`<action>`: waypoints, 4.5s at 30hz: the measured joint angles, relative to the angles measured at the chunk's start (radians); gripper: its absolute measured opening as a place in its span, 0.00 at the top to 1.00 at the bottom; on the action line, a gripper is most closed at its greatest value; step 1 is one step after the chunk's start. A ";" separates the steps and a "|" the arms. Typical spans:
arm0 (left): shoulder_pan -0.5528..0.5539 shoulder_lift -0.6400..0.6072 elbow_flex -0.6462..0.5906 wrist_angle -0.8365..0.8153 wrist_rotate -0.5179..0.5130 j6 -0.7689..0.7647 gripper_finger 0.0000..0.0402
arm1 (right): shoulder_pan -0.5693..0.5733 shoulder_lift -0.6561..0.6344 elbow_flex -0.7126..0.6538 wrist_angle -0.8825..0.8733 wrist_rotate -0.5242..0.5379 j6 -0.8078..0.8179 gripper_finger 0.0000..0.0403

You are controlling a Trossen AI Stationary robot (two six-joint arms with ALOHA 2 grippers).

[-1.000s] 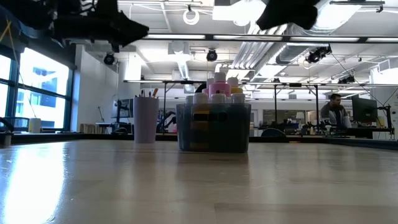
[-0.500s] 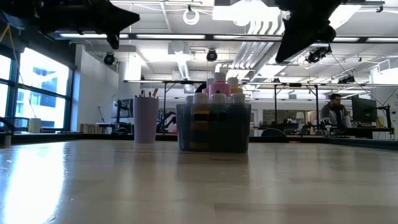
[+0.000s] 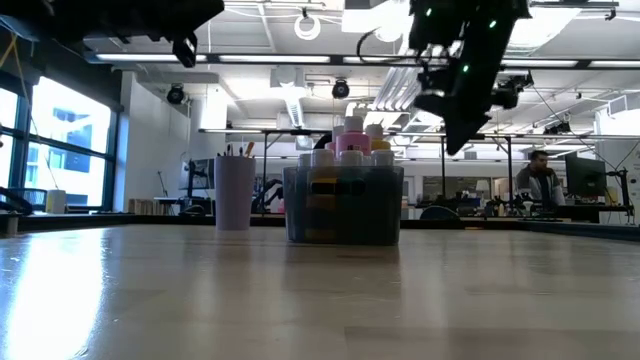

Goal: Pick & Place Paint Supplies
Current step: Put the gold paint brush into the violet cup

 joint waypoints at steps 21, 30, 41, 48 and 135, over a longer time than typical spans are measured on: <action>-0.225 0.001 0.000 -0.062 -0.157 0.148 1.00 | -0.506 0.037 0.000 0.292 -0.380 -0.367 0.99; -0.293 0.001 0.000 -0.098 -0.269 0.148 1.00 | -0.541 0.112 0.028 0.356 -0.509 -0.330 0.99; -0.294 0.001 0.000 -0.162 -0.420 0.245 1.00 | -0.669 0.265 0.173 0.373 -0.556 -0.363 0.99; -0.294 0.001 0.000 -0.162 -0.519 0.313 1.00 | -0.741 0.361 0.181 0.339 -0.600 -0.358 0.99; -0.294 0.001 0.000 -0.171 -0.674 0.513 1.00 | -0.671 0.408 0.179 -0.117 -0.184 -0.864 0.70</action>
